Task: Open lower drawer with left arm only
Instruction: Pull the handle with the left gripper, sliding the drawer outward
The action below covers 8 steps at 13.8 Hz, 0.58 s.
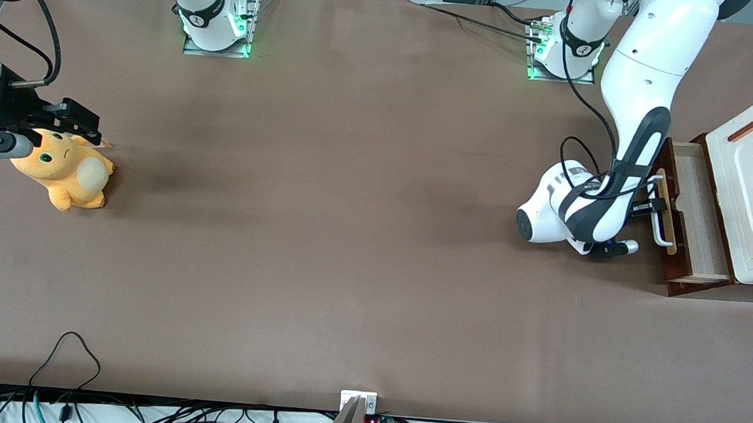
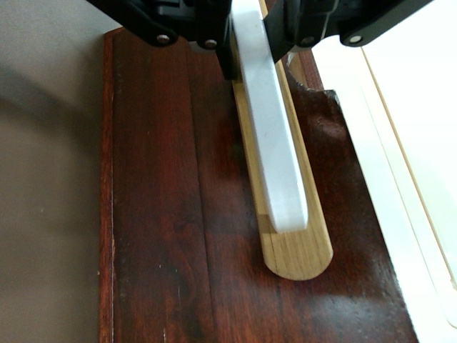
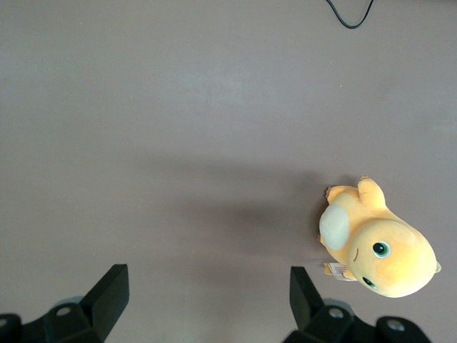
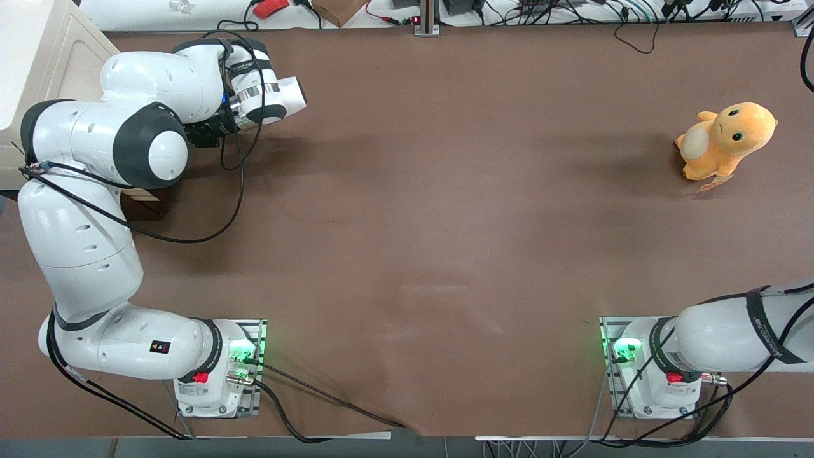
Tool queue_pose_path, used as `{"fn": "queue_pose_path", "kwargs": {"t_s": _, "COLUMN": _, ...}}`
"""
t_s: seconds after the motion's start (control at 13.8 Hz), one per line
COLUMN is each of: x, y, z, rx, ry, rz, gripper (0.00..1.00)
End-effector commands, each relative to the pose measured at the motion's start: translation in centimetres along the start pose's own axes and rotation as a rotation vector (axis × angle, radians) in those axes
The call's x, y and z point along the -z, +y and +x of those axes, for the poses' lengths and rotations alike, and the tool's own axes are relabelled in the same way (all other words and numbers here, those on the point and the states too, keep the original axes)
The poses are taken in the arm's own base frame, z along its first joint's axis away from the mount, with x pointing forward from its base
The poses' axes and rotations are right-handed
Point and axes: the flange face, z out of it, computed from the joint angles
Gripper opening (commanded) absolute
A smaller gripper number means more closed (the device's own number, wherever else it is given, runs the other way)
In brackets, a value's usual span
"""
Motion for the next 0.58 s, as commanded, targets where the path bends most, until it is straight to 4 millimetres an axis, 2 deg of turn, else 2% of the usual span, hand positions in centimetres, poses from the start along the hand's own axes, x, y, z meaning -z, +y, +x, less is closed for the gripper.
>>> {"fn": "queue_pose_path", "kwargs": {"t_s": 0.0, "x": 1.59, "y": -0.34, "z": -1.24, "rx": -0.016, "ry": -0.033, "rz": -0.006, "gripper": 0.15}}
{"fn": "queue_pose_path", "kwargs": {"t_s": 0.51, "x": 2.0, "y": -0.12, "z": -1.49, "rx": -0.017, "ry": -0.031, "rz": -0.005, "gripper": 0.15}}
